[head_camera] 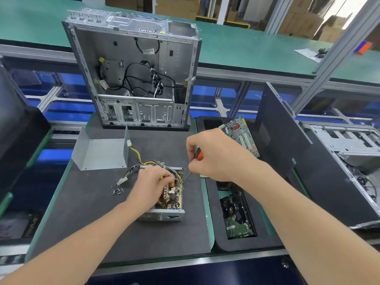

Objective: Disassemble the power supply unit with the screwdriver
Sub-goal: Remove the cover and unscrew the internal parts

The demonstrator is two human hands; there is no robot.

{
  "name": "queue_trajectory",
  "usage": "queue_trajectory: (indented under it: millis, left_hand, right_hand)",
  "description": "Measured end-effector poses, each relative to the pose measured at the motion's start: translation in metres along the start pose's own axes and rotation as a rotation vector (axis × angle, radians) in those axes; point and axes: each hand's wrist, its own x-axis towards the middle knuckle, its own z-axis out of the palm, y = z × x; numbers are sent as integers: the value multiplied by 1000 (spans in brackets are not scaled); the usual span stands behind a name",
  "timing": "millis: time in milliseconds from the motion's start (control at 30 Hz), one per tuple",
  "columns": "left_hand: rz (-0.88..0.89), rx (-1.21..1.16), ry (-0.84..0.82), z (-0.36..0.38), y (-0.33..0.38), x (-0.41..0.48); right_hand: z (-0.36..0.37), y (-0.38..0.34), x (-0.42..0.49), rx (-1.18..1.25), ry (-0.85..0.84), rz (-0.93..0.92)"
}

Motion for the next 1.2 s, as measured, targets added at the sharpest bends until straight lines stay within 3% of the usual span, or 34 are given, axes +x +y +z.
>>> queue_trajectory:
  millis: [133,400,767,1000,1100,1200]
  left_hand:
    - [-24,18,127,-46,-46,-12]
    - [-193,159,-10,-67,-127,-81]
    - [-310,61,-8,-58,-136,-74]
    - [-132,0,91,-66,-87,-46]
    - [-87,-149,-89,-62,-45,-27]
    - [-47,-106,-342,-49,-19,-12]
  right_hand:
    - [5,-2,7,-2,-19,7]
    - [15,-26,33,34,-23,3]
    - [22,-37,34,37,-46,-39]
    - [21,-21,27,48,-42,-19]
    - [25,-13,27,29,-48,-11]
    - [32,-6,26,35,-62,3]
